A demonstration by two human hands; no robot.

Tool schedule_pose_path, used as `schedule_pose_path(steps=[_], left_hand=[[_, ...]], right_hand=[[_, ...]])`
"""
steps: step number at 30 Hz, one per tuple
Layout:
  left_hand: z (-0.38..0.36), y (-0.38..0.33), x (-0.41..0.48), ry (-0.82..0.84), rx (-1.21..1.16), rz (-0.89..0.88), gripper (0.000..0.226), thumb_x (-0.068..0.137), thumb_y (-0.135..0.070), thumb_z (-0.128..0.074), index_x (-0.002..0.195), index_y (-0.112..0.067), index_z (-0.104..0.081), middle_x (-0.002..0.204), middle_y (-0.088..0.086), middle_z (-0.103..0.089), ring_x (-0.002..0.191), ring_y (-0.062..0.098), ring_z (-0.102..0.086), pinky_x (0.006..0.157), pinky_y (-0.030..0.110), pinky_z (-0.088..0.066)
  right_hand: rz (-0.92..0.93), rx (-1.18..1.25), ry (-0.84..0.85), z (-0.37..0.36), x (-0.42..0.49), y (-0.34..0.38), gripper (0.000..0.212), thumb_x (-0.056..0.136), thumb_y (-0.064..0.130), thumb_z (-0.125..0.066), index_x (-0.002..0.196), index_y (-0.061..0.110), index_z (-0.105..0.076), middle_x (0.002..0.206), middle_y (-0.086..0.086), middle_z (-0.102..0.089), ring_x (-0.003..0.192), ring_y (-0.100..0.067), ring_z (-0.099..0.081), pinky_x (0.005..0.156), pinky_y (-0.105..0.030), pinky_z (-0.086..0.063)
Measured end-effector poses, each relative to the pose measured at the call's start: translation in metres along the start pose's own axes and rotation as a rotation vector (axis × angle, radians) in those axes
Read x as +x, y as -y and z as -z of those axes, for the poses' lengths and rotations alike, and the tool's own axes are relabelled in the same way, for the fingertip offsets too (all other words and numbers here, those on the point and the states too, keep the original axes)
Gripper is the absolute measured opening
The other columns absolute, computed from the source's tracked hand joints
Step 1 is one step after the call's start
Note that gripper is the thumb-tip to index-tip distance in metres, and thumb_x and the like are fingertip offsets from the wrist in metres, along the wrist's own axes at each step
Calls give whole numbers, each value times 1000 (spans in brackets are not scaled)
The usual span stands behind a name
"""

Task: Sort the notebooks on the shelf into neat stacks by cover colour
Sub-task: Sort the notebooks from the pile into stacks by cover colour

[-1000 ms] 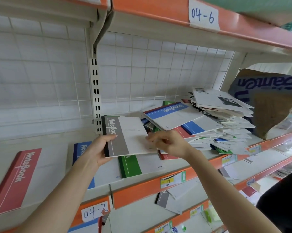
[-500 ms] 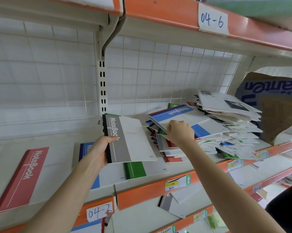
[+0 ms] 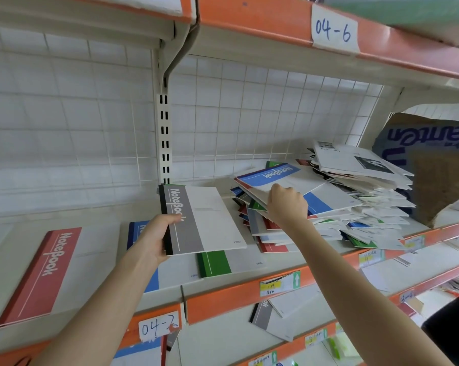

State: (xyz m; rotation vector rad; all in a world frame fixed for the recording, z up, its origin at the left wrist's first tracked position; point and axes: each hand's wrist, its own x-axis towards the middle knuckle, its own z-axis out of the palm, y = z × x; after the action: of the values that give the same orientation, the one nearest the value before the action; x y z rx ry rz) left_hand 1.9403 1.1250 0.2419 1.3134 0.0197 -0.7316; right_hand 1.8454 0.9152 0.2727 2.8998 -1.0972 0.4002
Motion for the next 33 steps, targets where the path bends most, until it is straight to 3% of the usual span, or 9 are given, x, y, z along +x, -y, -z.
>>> schedule_pose_path(steps=[5, 9, 11, 14, 18, 22, 26, 29, 33], left_hand=[[0, 2, 2, 30, -57, -9, 16, 97, -23, -47, 92, -11, -57, 80, 10, -61, 70, 23, -57, 56, 34, -43], [-3, 1, 6, 7, -114, -9, 21, 98, -31, -48, 90, -14, -58, 78, 8, -61, 68, 20, -58, 56, 33, -44], [-4, 1, 7, 17, -151, -1, 22, 99, -33, -44, 95, -15, -57, 81, 7, -63, 71, 20, -59, 59, 34, -45], [-3, 1, 6, 39, -234, 5, 25, 99, -36, -43, 93, -15, -57, 83, 6, -64, 72, 18, -60, 60, 35, -44], [1, 0, 1, 34, -152, -5, 19, 95, -26, -52, 109, -13, -55, 87, 7, -64, 75, 21, -61, 57, 36, -48], [8, 1, -1, -62, -9, -29, 25, 91, -16, -54, 115, -9, -53, 84, 8, -63, 72, 22, -60, 50, 33, -49], [11, 3, -3, -100, 34, -48, 29, 90, -18, -55, 117, -9, -53, 86, 9, -63, 72, 23, -60, 53, 33, -47], [9, 4, -9, -107, 36, -39, 25, 89, -15, -56, 113, -9, -53, 83, 10, -62, 69, 23, -59, 50, 32, -48], [7, 5, -9, -106, 13, -38, 27, 88, -14, -58, 114, -9, -55, 84, 9, -64, 71, 23, -60, 55, 33, -45]], right_hand=[[88, 119, -106, -2, -10, 0, 17, 96, 11, -42, 110, 5, -50, 98, -14, -62, 76, -27, -54, 62, -32, -44], [514, 386, -173, -26, -23, 1, 24, 90, 8, -45, 101, -1, -64, 92, -18, -70, 77, -35, -66, 67, -43, -55], [692, 496, -138, -32, -32, 3, 31, 87, 14, -44, 95, -4, -68, 89, -17, -71, 74, -32, -69, 71, -35, -55], [807, 575, -6, -37, -40, 6, 28, 88, 11, -49, 98, -7, -68, 100, -19, -70, 93, -26, -67, 91, -7, -40], [789, 687, 98, -40, -39, 6, 24, 89, 4, -50, 103, -7, -66, 115, -16, -65, 111, -11, -53, 97, -2, -31], [755, 703, 189, -34, -37, 11, 15, 89, 4, -56, 91, -1, -69, 116, -9, -66, 110, -5, -53, 97, -18, -41], [491, 427, -221, -25, -12, 14, 21, 90, 15, -48, 94, 7, -67, 96, -6, -67, 84, -21, -58, 70, -31, -48], [167, 79, -62, -19, 13, 3, 38, 96, 31, -43, 125, 10, -52, 127, -13, -53, 122, -30, -42, 102, -42, -36], [105, 0, 64, -17, 21, -4, 37, 96, 31, -45, 125, 9, -48, 117, -14, -56, 109, -30, -52, 93, -42, -46]])
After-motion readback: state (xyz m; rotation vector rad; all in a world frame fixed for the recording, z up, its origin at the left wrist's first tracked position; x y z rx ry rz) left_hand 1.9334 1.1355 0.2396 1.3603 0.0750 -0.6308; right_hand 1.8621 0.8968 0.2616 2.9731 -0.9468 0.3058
